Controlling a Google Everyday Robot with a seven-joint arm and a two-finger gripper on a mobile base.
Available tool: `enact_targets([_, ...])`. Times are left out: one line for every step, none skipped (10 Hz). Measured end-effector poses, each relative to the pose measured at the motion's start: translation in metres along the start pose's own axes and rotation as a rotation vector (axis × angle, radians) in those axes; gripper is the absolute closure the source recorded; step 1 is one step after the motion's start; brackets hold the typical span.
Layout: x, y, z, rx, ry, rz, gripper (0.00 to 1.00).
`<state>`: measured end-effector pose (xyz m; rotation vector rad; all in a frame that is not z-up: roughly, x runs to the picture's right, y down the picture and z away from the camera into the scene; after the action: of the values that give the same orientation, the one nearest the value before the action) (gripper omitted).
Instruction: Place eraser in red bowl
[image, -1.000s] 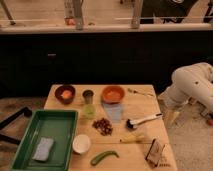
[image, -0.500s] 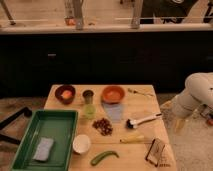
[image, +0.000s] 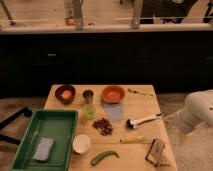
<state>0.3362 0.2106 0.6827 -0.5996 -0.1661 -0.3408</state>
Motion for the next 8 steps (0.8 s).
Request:
enact_targets([-0.001,0.005,0.001,0.004,0.008,-0.023,0.20])
enact_targets([-0.004,0.012,0.004,0.004,0.009,-0.074,0.20])
enact_targets([-0.008,0.017,0.006,-0.001,0.004,-0.139,0.20])
enact_targets([-0.013,0.018,0.010,-0.009,-0.004,-0.195,0.20])
enact_targets([-0.017,0.019,0.012,-0.020,-0.012,-0.244,0.20])
enact_targets([-0.026,0.021,0.016,-0.043,-0.028,-0.318,0.20])
enact_targets([-0.033,0.022,0.019,-0.061,-0.044,-0.373,0.20])
enact_targets([-0.041,0.021,0.022,-0.079,-0.063,-0.429,0.20])
